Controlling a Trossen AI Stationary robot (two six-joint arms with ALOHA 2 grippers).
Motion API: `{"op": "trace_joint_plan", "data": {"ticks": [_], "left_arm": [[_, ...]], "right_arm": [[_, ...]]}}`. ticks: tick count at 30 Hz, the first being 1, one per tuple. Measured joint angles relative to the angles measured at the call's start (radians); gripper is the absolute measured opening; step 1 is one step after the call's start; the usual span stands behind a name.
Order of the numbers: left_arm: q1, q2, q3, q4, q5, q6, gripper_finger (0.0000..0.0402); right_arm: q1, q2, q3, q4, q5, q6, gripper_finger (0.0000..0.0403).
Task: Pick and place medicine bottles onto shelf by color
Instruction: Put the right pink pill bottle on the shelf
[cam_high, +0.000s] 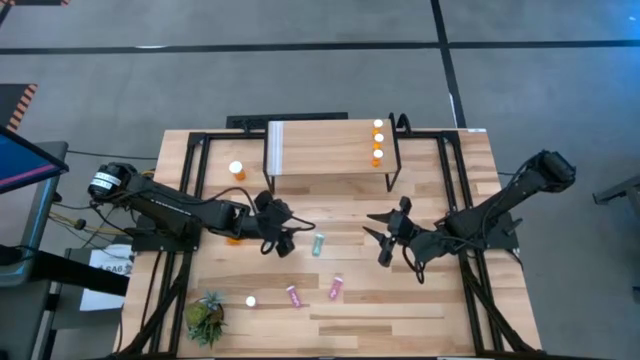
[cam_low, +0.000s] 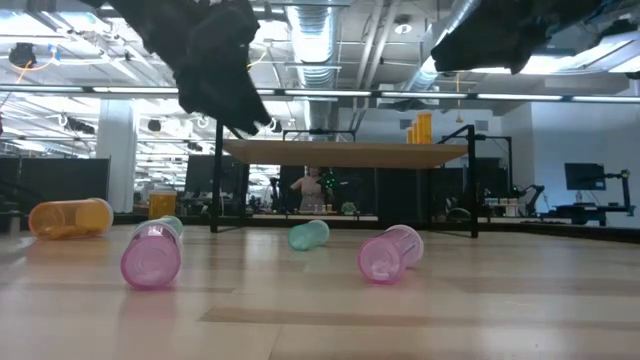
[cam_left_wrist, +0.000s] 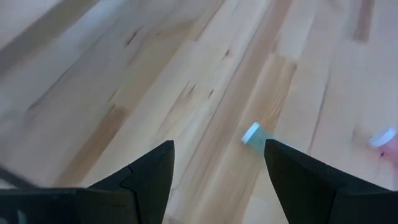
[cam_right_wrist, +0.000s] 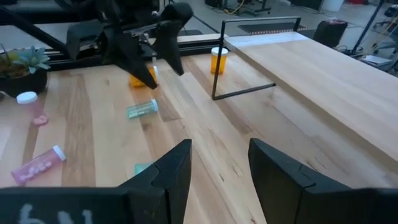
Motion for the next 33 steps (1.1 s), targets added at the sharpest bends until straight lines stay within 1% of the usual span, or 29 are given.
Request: {"op": "trace_joint_plan", "data": {"ticks": [4, 7, 10, 17, 19, 22, 26, 28, 33], "left_arm": [[0.0, 0.0, 0.0, 0.072, 0.014, 0.044, 0.0238], [-0.001, 0.0, 0.0, 0.108, 0.043, 0.078, 0.0238], [-0.002, 0.0, 0.0, 0.116, 0.059, 0.091, 0.0238], [-0.002, 0.0, 0.0, 0.114, 0.059, 0.092, 0.0238], [-0.002, 0.0, 0.0, 0.114, 0.059, 0.095, 0.0238], [-0.002, 0.0, 0.0, 0.115, 0.057, 0.102, 0.0238], [-0.002, 0.0, 0.0, 0.123, 0.054, 0.103, 0.0238], [-0.002, 0.0, 0.0, 0.13, 0.053, 0.103, 0.0238], [-0.002, 0.0, 0.0, 0.133, 0.053, 0.108, 0.0238]], "right_arm": [[0.0, 0.0, 0.0, -0.006, -0.067, -0.045, 0.0179], [0.0, 0.0, 0.0, -0.011, -0.162, -0.068, 0.0175], [0.0, 0.0, 0.0, -0.027, -0.25, -0.07, 0.0172], [0.0, 0.0, 0.0, -0.073, -0.361, -0.097, 0.0165], [0.0, 0.01, 0.0, -0.089, -0.378, -0.095, 0.0163], [0.0, 0.039, -0.001, -0.165, -0.381, -0.059, 0.0158], [-0.001, 0.102, -0.001, -0.182, -0.381, -0.089, 0.0153], [-0.001, 0.144, -0.001, -0.148, -0.382, -0.13, 0.0151], [0.012, 0.241, 0.001, -0.03, -0.417, -0.297, 0.0151]]}}
